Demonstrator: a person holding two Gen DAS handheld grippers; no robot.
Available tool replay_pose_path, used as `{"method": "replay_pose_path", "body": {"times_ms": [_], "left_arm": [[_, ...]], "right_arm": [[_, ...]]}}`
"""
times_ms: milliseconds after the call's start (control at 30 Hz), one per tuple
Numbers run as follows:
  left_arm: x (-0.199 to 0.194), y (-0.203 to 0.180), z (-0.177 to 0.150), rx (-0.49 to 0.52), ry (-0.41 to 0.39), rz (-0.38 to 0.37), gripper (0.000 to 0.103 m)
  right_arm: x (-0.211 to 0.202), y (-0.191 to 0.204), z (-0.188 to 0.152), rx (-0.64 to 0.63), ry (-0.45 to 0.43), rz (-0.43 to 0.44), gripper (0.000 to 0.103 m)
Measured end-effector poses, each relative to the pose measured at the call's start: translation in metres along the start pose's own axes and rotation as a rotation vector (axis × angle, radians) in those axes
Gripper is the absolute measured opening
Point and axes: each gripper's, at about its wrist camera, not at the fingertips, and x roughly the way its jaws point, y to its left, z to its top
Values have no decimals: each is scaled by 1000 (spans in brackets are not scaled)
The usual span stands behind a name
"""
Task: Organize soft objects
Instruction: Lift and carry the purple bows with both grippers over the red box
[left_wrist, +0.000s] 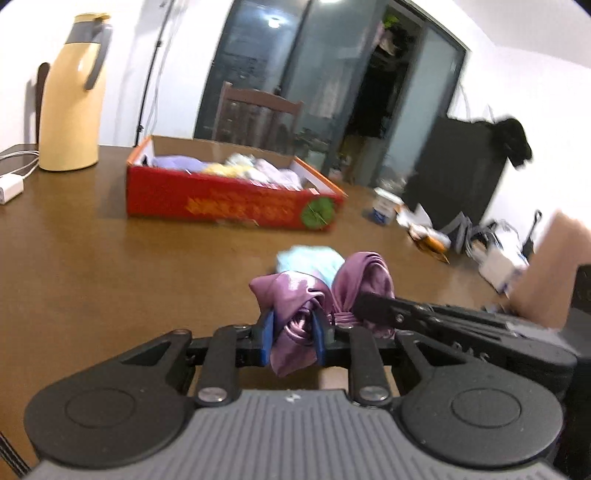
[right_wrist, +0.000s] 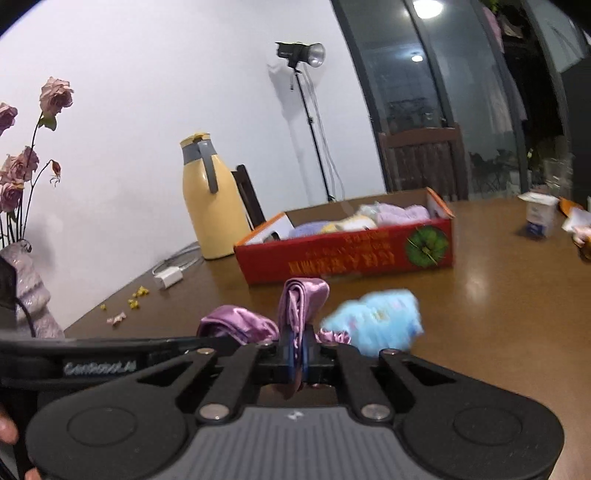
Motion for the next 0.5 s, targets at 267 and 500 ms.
{"method": "replay_pose_path", "body": {"times_ms": [267,500], "left_arm": [[-27,-24,-20,55,12,12,22],[-39,-26,-23,54,0,19,22]], "right_arm": [[-36,2,-26,21,15,-2,4],[-48,5,-34,17,17,2,4]]}}
